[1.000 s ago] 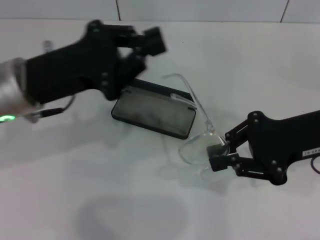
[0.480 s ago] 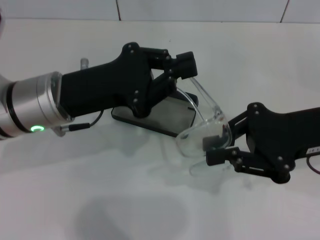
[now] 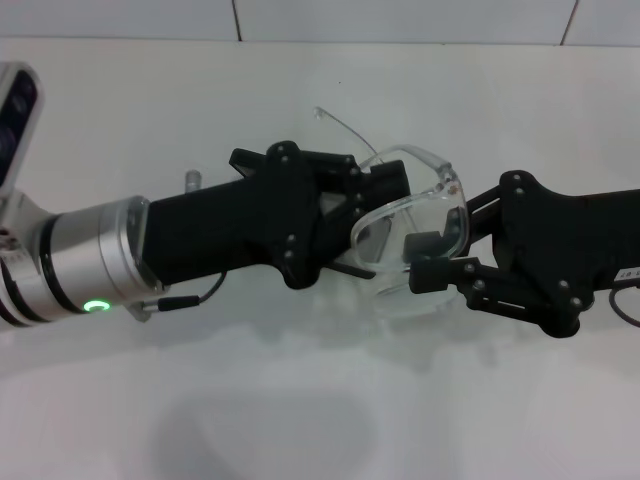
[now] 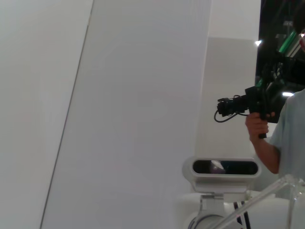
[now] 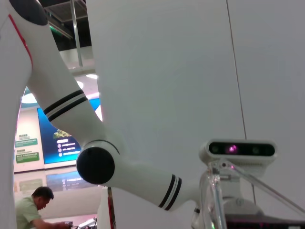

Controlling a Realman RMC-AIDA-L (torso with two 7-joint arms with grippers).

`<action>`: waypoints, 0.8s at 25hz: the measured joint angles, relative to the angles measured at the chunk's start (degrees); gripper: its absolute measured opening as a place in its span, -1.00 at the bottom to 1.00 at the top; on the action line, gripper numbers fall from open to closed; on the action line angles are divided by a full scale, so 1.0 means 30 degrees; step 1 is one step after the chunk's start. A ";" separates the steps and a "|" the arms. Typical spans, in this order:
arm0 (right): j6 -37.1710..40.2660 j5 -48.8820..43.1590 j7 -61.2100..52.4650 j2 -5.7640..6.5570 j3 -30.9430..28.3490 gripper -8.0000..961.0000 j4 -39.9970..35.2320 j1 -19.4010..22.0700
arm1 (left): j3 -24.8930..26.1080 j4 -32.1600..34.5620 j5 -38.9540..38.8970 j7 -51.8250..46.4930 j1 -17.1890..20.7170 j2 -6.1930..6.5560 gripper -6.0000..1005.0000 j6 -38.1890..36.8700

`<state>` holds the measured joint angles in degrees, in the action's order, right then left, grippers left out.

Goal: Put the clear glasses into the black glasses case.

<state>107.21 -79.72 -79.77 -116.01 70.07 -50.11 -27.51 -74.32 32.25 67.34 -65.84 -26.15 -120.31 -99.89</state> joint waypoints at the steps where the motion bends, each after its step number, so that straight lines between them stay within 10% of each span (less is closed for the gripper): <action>1: -0.0001 0.0057 0.0002 0.0000 0.0010 -0.75 0.0053 0.0000 | -0.0205 -0.0044 -0.0098 0.0038 0.0015 -0.0001 -0.85 0.0002; 13: 0.0247 0.0103 0.0014 0.0021 0.0273 -0.75 0.0401 0.0161 | 0.2039 0.0602 -0.1447 0.0579 0.1116 0.0150 -0.84 -0.0107; 20: -0.1011 0.0118 -0.0082 -0.0014 0.1443 -0.75 0.0495 -0.0146 | 0.0054 0.0801 -0.2475 0.1105 0.0708 0.0095 -0.85 -0.0243</action>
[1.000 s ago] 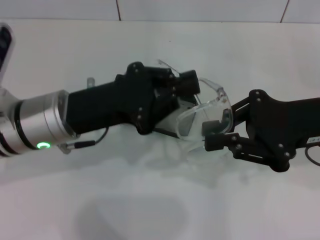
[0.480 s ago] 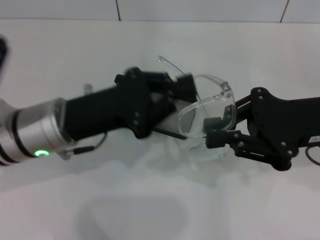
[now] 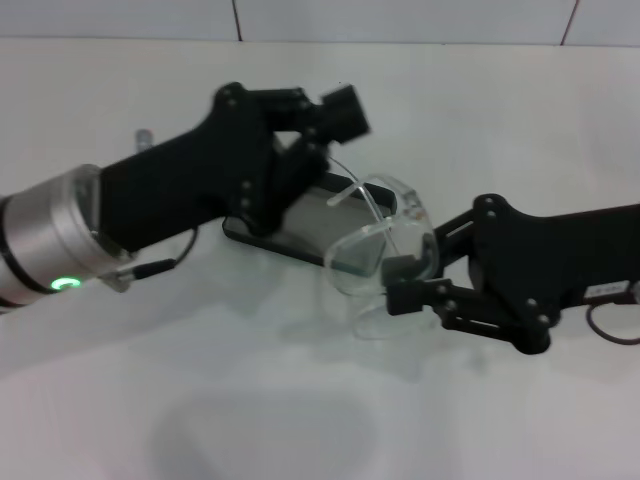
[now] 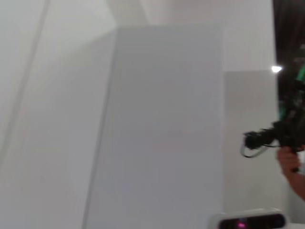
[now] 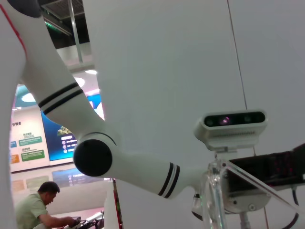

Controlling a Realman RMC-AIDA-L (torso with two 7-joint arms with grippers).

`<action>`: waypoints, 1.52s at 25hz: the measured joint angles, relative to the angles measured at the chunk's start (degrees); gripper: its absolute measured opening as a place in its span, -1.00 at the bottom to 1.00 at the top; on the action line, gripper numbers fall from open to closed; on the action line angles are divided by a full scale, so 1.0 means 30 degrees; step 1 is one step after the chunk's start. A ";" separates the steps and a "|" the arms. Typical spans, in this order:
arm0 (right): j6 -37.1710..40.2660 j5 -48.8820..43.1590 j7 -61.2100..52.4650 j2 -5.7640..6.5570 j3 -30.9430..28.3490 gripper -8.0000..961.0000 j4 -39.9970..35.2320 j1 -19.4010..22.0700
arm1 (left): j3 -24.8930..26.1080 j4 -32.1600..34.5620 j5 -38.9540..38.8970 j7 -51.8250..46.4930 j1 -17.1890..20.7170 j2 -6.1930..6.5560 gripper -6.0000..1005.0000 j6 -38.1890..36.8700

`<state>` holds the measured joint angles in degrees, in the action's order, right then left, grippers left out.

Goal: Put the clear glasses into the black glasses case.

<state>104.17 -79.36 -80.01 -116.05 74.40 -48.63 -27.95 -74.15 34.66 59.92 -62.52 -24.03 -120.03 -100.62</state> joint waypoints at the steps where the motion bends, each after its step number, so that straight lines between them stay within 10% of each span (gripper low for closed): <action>1: -0.0107 0.0012 -0.0011 -0.0006 0.0072 -0.75 0.0044 -0.0071 | -0.0447 0.0003 -0.0064 0.0189 -0.0125 -0.0003 -0.85 -0.0003; 30: -0.0357 0.1001 0.0069 0.0014 0.0071 -0.75 0.1120 -0.0858 | -0.1625 -0.0221 -0.0801 0.0439 -0.0136 0.0012 -0.85 0.0049; 38: -0.0094 0.1581 0.0194 0.0023 0.0045 -0.75 0.1121 -0.0440 | 0.0314 -0.0234 -0.1564 0.0472 0.0564 0.0073 -0.85 0.0137</action>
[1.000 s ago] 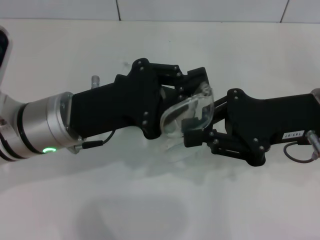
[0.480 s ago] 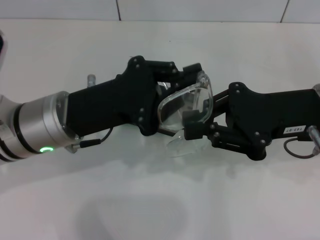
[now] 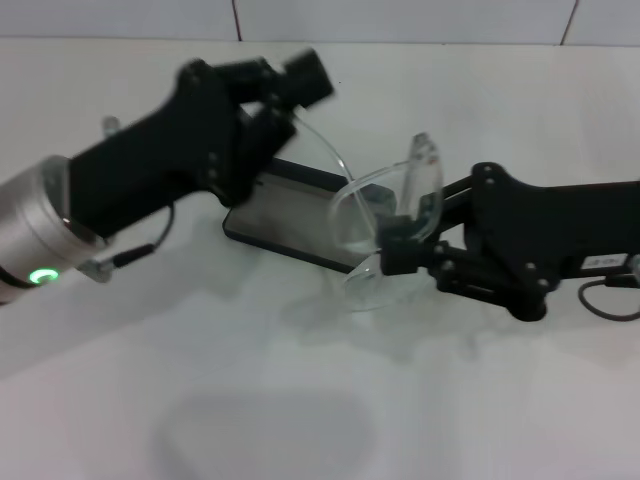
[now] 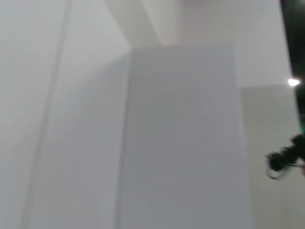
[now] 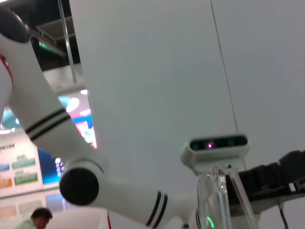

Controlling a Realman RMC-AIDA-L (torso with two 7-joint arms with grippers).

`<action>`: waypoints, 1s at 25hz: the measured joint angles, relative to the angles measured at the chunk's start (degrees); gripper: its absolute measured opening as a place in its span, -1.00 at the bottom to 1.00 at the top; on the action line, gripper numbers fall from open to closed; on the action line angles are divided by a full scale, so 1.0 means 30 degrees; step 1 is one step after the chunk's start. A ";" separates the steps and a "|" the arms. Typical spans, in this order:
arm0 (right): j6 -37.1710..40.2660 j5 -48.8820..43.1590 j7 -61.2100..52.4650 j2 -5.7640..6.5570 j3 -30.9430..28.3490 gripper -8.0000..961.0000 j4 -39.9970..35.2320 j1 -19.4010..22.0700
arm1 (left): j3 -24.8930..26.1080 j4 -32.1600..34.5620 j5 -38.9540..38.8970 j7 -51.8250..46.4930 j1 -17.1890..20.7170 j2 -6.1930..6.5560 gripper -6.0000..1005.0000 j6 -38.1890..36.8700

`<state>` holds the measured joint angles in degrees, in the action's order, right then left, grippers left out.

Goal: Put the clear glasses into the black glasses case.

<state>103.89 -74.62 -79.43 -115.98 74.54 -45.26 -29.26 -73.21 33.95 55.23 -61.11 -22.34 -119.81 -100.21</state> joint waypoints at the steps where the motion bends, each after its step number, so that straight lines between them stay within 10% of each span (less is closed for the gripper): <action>1: 0.0281 0.0408 0.0233 0.0007 -0.0003 -0.75 0.0000 0.0193 | 0.0496 -0.0058 -0.0010 -0.0023 0.0095 0.0002 -0.85 0.0026; 10: 0.5258 0.2261 0.1234 0.0125 -0.1388 -0.75 -0.0155 0.0905 | 0.3249 -0.1275 0.0179 -0.0363 0.0601 0.0065 -0.85 0.1135; 25: 0.3605 0.3962 0.1413 -0.0068 0.2249 -0.75 0.1946 -0.1740 | 0.0524 -0.3384 0.0662 -0.0191 -0.2413 -0.0214 -0.85 0.1170</action>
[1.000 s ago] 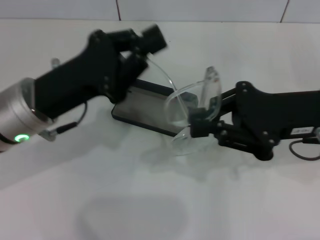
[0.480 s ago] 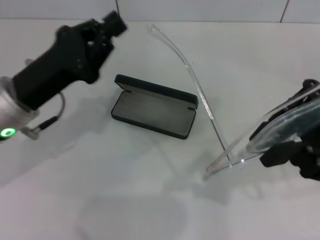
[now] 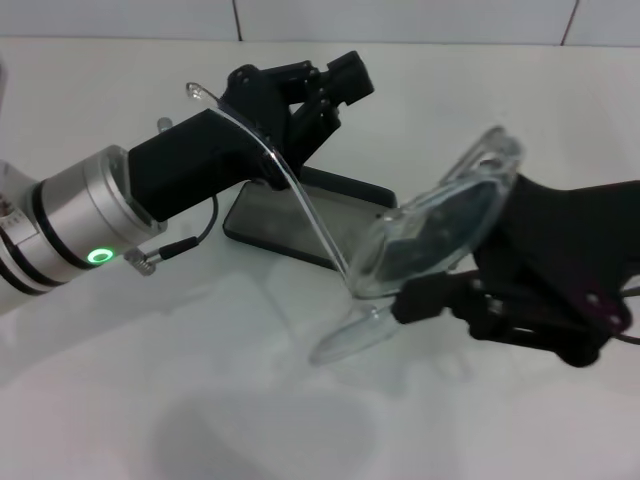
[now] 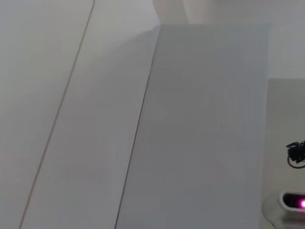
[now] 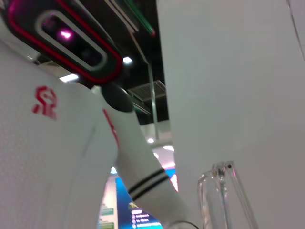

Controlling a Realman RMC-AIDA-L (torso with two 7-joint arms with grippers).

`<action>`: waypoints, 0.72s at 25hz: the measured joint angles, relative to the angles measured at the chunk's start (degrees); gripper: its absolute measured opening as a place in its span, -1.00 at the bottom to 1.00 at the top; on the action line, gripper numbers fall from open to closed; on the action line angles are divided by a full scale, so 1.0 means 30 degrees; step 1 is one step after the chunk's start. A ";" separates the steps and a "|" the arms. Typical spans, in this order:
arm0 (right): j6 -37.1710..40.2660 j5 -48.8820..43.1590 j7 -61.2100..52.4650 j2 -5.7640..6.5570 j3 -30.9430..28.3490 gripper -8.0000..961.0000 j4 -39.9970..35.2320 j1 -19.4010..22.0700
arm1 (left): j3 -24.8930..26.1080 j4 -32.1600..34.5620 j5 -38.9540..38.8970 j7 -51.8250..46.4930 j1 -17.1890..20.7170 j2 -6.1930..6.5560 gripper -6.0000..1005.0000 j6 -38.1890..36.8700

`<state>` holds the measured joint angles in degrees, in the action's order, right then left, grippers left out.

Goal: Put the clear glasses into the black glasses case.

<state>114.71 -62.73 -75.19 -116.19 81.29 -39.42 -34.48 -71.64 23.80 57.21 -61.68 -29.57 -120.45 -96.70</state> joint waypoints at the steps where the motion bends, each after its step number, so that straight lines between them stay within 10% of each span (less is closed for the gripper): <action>1: -0.0258 -0.0003 0.0014 -0.0001 0.0112 -0.75 0.0005 0.0013 | -0.0026 0.0001 -0.0066 0.0000 -0.0006 0.0000 -0.85 -0.0005; 18: -0.2698 -0.0185 0.0016 0.0034 0.0236 -0.75 0.0308 0.0041 | -0.0553 0.0094 -0.0328 0.0023 0.0065 0.0058 -0.85 -0.0847</action>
<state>106.61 -63.29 -75.15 -116.08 82.00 -38.50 -34.36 -73.30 24.08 56.23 -61.61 -29.38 -120.28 -99.24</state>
